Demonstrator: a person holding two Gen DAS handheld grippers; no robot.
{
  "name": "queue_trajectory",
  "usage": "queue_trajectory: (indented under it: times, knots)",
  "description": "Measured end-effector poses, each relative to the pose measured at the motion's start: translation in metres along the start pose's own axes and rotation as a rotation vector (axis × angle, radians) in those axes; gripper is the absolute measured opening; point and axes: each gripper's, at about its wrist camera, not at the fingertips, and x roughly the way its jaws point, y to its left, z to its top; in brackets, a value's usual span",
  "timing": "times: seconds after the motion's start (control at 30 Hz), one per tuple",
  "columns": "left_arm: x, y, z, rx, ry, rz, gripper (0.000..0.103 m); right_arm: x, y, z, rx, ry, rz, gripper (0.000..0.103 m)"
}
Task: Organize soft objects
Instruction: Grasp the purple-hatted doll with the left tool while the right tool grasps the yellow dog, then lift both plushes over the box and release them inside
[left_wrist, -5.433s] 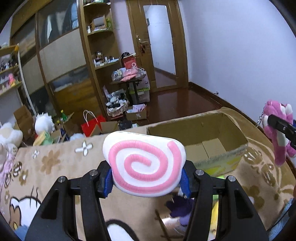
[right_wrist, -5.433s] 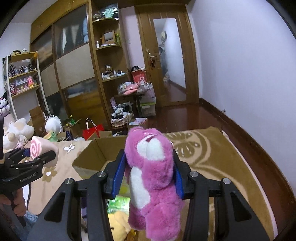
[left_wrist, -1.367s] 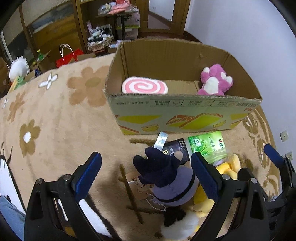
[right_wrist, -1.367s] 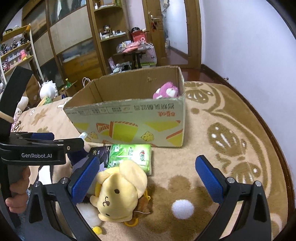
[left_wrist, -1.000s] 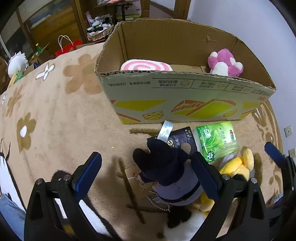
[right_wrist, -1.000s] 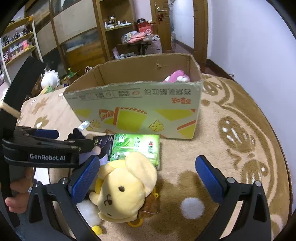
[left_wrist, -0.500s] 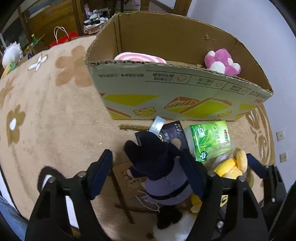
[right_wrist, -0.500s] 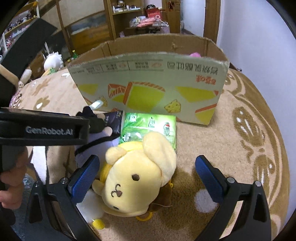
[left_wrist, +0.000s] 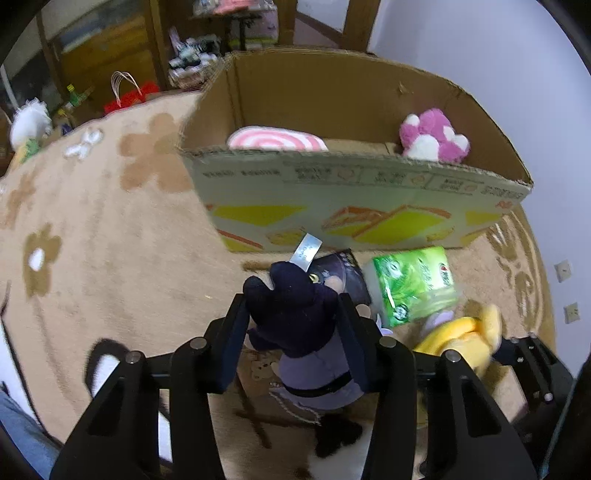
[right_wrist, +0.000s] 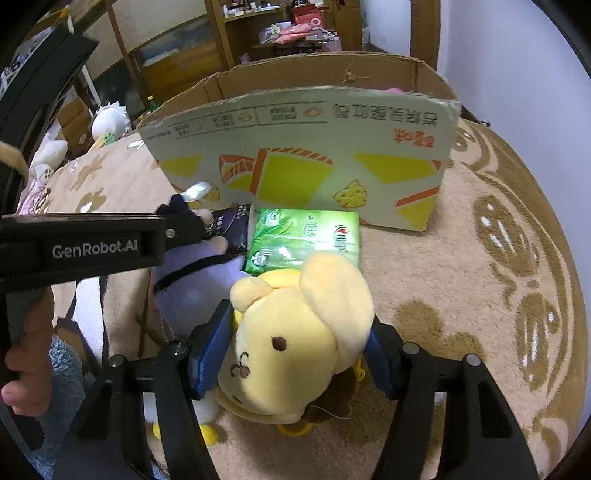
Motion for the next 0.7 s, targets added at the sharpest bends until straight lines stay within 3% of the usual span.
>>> queue_trajectory:
  times: [0.3,0.7]
  knots:
    - [-0.029,0.004,-0.004,0.041,-0.102,0.056,0.046,-0.017,-0.02,0.004,0.055,-0.058,-0.013,0.069]
    - [-0.058,0.004,-0.006,0.063,-0.22,0.076,0.046,-0.059,-0.021,0.013,0.063,-0.247,-0.105,0.068]
